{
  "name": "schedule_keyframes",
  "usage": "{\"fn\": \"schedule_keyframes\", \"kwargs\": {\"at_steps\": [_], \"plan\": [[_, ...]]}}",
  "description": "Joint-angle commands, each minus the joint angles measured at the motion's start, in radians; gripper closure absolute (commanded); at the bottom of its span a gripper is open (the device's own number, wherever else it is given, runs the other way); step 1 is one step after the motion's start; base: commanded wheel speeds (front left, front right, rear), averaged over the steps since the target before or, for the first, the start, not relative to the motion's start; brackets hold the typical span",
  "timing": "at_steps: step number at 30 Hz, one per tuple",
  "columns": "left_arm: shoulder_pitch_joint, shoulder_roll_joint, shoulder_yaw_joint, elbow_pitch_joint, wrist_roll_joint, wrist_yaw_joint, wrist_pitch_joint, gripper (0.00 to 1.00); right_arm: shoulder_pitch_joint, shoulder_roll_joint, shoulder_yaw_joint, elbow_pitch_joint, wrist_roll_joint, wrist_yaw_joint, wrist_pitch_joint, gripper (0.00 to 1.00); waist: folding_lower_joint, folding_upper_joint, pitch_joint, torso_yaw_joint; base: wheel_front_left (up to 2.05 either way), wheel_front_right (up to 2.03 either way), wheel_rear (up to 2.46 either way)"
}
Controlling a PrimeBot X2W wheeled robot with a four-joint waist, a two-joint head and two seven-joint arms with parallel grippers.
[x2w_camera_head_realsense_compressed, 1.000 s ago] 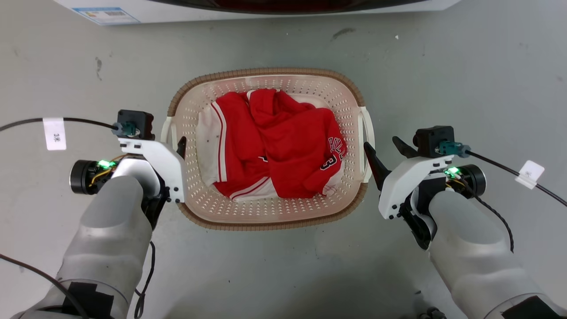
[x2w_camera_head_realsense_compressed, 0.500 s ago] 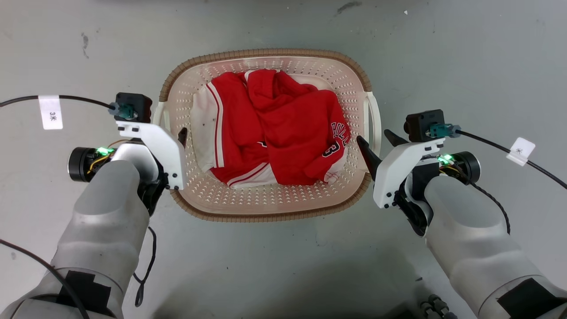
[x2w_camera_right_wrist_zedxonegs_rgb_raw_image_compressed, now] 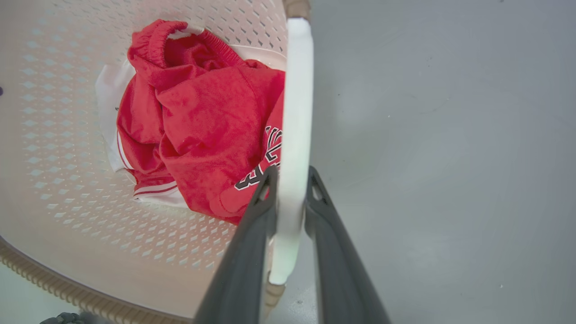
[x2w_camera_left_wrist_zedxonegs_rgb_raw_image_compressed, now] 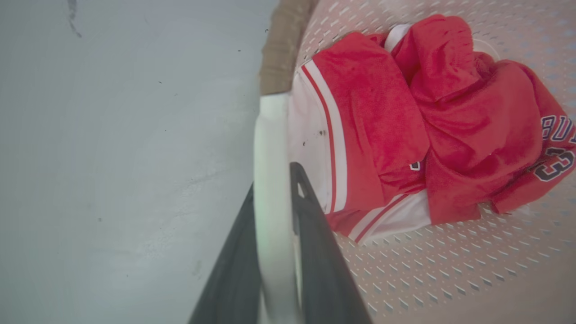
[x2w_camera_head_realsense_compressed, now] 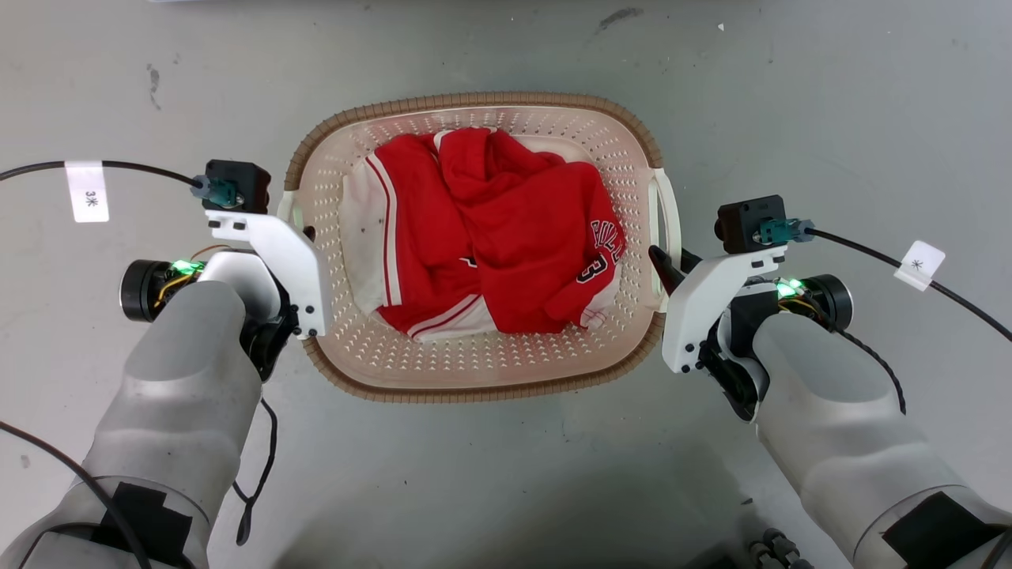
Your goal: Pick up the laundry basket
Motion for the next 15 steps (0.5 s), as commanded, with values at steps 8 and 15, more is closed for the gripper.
{"fn": "schedule_keyframes", "kwargs": {"at_steps": [8,15], "plan": [[0.001,-0.010,-0.064,-0.001,-0.070,0.000,0.108,1.00,0.000,0.003,0.059,-0.007,0.071,0.001,0.087,1.00,-0.0001,0.0000,-0.061,0.003,0.00,0.00,0.00],[0.029,-0.044,-0.122,-0.009,-0.162,-0.002,0.243,1.00,0.004,0.008,0.094,0.024,0.135,0.003,0.221,1.00,-0.0001,0.0000,-0.213,0.016,0.00,0.00,0.00]]}}
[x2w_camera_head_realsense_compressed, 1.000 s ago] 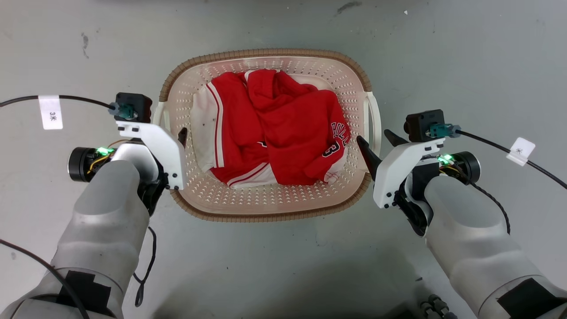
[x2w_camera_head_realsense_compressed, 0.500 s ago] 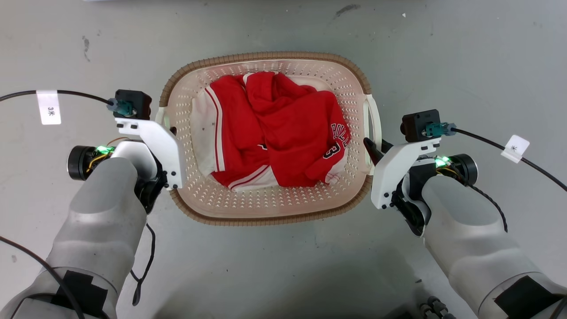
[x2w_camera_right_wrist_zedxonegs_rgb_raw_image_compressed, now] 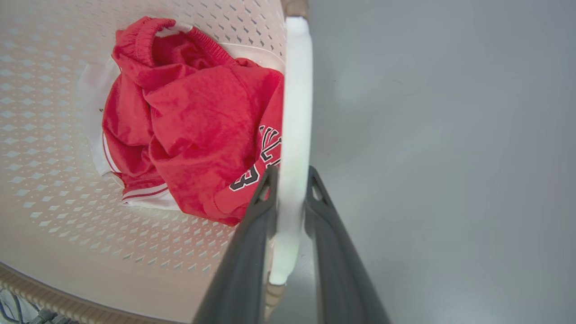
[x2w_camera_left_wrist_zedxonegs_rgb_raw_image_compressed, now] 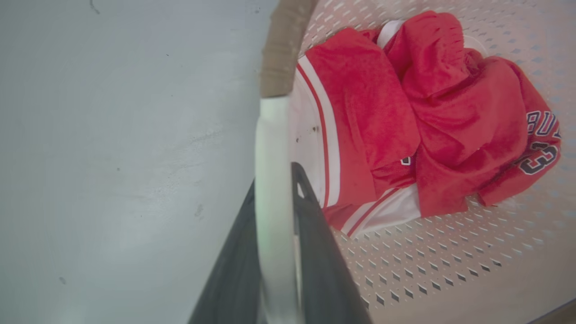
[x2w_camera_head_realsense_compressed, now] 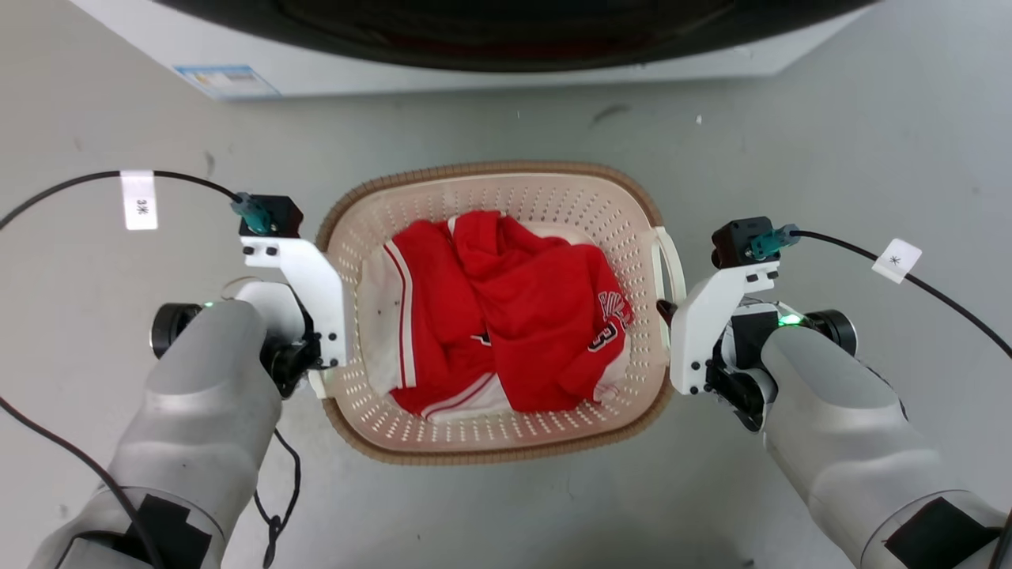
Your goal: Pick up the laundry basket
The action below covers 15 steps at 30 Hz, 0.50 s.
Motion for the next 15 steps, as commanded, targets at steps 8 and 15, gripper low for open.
{"fn": "schedule_keyframes", "kwargs": {"at_steps": [8,15], "plan": [[0.024,-0.038,-0.055,-0.032,-0.075,-0.008,0.089,1.00,0.023,0.014,0.024,0.013,0.052,0.009,0.116,1.00,0.0000,0.0000,-0.174,0.018,0.00,0.00,0.00],[0.037,-0.047,-0.088,-0.036,-0.131,-0.009,0.147,1.00,0.044,0.004,0.033,0.024,0.084,0.009,0.187,1.00,0.0000,0.0000,-0.270,0.027,0.00,0.00,0.00]]}}
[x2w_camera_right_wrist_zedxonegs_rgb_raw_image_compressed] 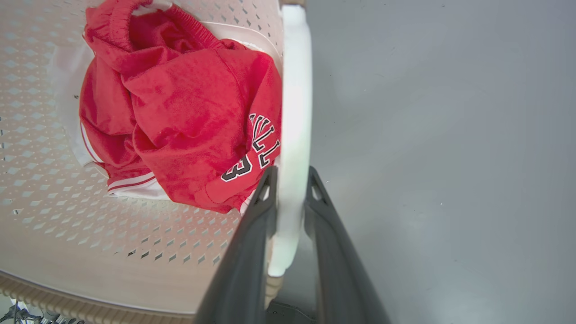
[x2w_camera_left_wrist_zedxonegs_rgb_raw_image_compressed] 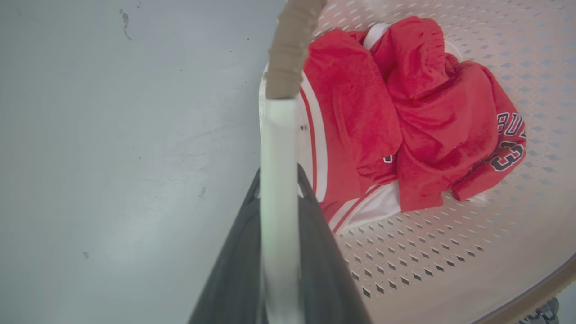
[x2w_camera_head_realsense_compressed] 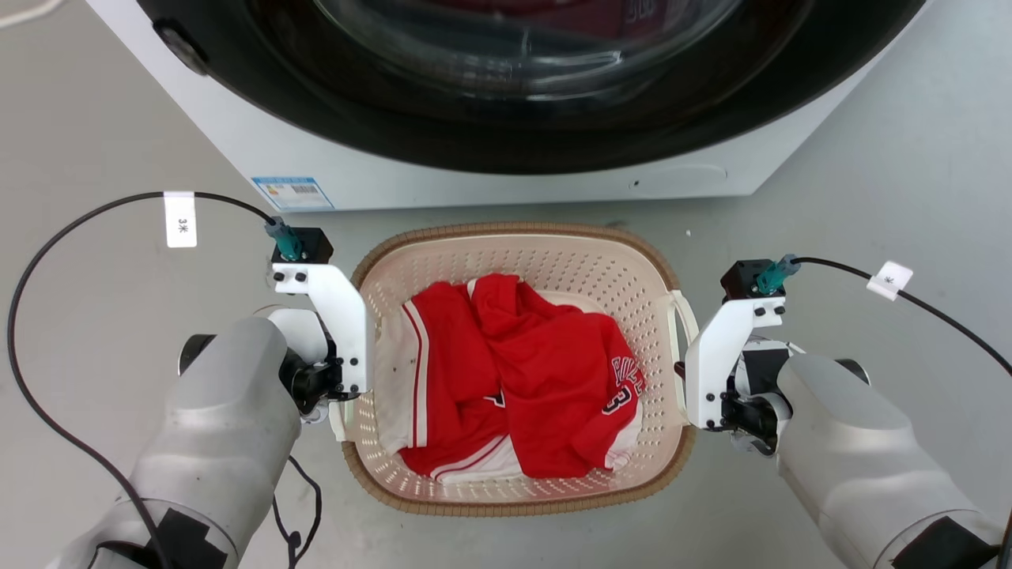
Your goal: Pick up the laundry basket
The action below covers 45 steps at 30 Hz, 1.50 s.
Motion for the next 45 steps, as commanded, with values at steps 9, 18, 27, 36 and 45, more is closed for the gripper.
{"fn": "schedule_keyframes", "kwargs": {"at_steps": [9,18,27,36,45], "plan": [[0.019,-0.043,-0.039,-0.006,-0.060,-0.013,0.031,1.00,0.002,0.013,0.019,-0.001,0.037,0.013,0.108,1.00,0.0000,0.0000,-0.126,0.011,0.00,0.00,0.00],[0.045,-0.046,-0.066,0.008,-0.094,-0.013,0.051,1.00,-0.001,0.007,0.028,0.003,0.058,0.013,0.174,1.00,0.0000,0.0000,-0.203,0.018,0.00,0.00,0.00],[0.102,-0.051,-0.103,0.022,-0.131,-0.013,0.051,1.00,0.035,0.016,0.045,0.014,0.073,0.013,0.244,1.00,0.0000,0.0000,-0.297,0.025,0.00,0.00,0.00],[0.148,-0.049,-0.133,0.025,-0.155,-0.013,0.054,1.00,0.090,0.022,0.048,0.022,0.089,0.013,0.292,1.00,0.0000,0.0000,-0.368,0.016,0.00,0.00,0.00],[0.193,-0.072,-0.162,0.032,-0.189,-0.013,0.079,1.00,0.134,0.030,0.047,0.026,0.100,0.013,0.320,1.00,0.0000,0.0000,-0.410,0.020,0.00,0.00,0.00]]}}
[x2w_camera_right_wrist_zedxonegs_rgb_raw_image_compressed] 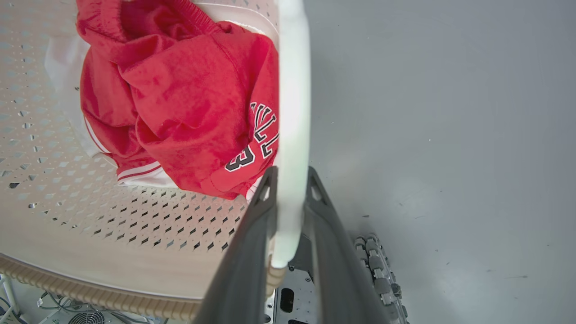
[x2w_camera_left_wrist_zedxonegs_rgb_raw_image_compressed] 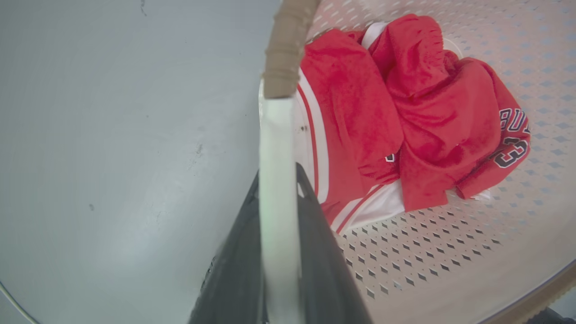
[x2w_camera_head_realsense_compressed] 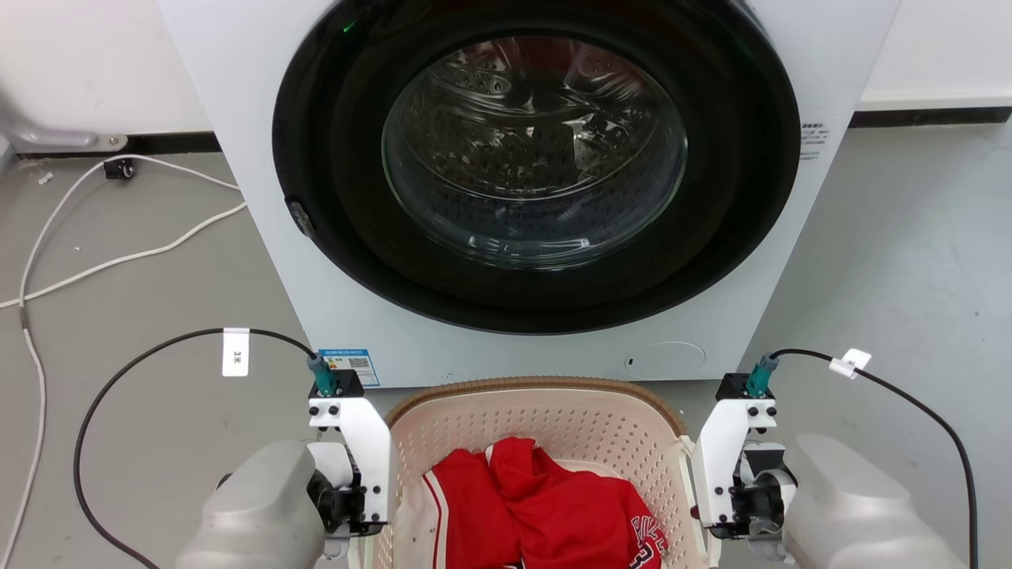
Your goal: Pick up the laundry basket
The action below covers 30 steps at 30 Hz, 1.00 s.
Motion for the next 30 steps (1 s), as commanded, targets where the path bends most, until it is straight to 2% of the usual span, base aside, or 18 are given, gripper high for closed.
{"fn": "schedule_keyframes", "kwargs": {"at_steps": [1,12,30], "plan": [[0.009,-0.039,-0.004,-0.018,-0.015,-0.014,0.004,1.00,0.005,0.034,0.001,-0.014,0.009,0.013,0.003,1.00,0.0001,0.0000,-0.004,0.002,0.00,0.00,0.00],[0.017,-0.059,-0.024,-0.013,-0.047,-0.014,0.019,1.00,0.014,0.033,-0.013,-0.013,0.011,0.013,0.013,1.00,0.0001,0.0000,-0.015,0.013,0.00,0.00,0.00],[0.010,-0.061,-0.052,0.002,-0.077,-0.014,-0.004,1.00,0.019,0.030,-0.037,-0.012,-0.009,0.014,0.028,1.00,0.0001,0.0000,-0.011,0.007,0.00,0.00,0.00]]}}
